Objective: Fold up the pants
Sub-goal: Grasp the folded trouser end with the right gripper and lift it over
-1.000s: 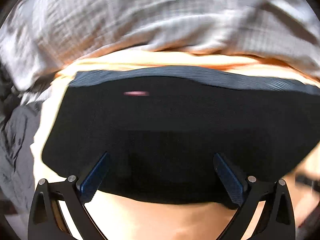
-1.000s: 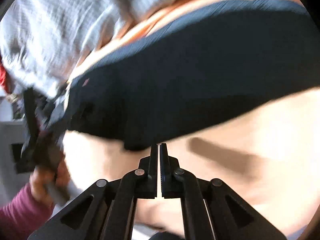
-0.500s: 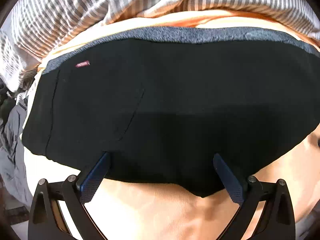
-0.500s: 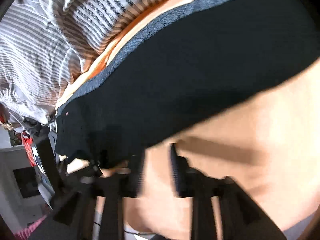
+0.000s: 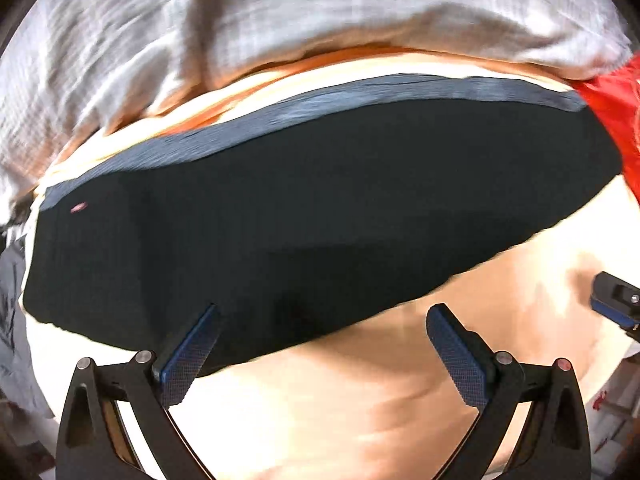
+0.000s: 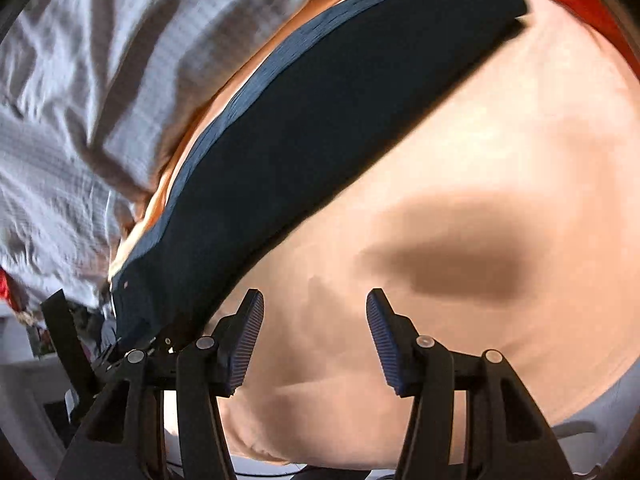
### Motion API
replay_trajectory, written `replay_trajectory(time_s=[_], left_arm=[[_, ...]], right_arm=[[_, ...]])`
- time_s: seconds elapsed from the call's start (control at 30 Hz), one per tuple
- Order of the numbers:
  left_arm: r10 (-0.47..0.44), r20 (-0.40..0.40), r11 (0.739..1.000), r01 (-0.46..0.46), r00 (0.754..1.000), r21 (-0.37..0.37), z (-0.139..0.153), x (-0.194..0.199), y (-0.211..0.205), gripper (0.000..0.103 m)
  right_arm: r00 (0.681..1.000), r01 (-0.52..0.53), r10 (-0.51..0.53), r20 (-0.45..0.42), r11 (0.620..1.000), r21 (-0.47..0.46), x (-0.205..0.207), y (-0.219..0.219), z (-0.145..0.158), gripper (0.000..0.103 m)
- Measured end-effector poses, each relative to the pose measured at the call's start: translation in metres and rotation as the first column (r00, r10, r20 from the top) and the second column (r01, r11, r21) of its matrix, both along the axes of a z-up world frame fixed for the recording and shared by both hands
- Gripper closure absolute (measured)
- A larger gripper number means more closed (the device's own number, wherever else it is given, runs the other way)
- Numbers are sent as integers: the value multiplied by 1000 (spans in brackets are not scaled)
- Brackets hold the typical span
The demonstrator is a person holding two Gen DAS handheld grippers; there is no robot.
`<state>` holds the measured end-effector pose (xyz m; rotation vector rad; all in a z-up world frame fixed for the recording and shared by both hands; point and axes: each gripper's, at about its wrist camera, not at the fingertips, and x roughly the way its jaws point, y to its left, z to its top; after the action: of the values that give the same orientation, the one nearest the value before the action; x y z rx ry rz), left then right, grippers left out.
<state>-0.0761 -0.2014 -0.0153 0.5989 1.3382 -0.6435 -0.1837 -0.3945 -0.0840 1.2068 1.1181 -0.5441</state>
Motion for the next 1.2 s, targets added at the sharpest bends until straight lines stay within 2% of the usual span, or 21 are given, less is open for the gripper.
replay_trajectory(time_s=[0.23, 0.3, 0.4, 0.53, 0.6, 0.8, 0.97, 1.1, 1.2], left_arm=[[-24, -8, 999, 23, 1000, -29, 6, -35, -66, 0], [-18, 7, 999, 18, 1000, -30, 13, -20, -68, 0], [12, 27, 999, -11, 1000, -42, 19, -19, -85, 0], [57, 43, 997, -55, 997, -47, 14, -6, -99, 0], [72, 46, 996, -70, 996, -46, 8, -2, -105, 0], [90, 56, 996, -89, 994, -23, -11, 2, -133, 0], [106, 79, 994, -103, 991, -37, -6, 7, -145, 0], [143, 137, 989, -136, 980, -55, 1, 25, -163, 0], [191, 174, 981, -184, 966, -56, -8, 41, -178, 0]], right_arm=[[989, 136, -134, 68, 990, -23, -39, -48, -2, 43], [978, 186, -180, 109, 982, -45, -48, -68, -5, 42], [957, 247, -235, 171, 967, -56, -56, -92, -11, 42], [929, 298, -285, 236, 954, -23, -63, -125, -29, 41], [926, 298, -288, 245, 955, -4, -65, -135, -39, 41], [894, 293, -284, 346, 956, 29, -58, -153, -51, 41], [870, 266, -264, 416, 962, 53, -34, -170, -54, 39], [869, 240, -250, 427, 968, 77, -17, -178, -57, 39], [874, 224, -245, 420, 970, 97, -12, -178, -59, 40]])
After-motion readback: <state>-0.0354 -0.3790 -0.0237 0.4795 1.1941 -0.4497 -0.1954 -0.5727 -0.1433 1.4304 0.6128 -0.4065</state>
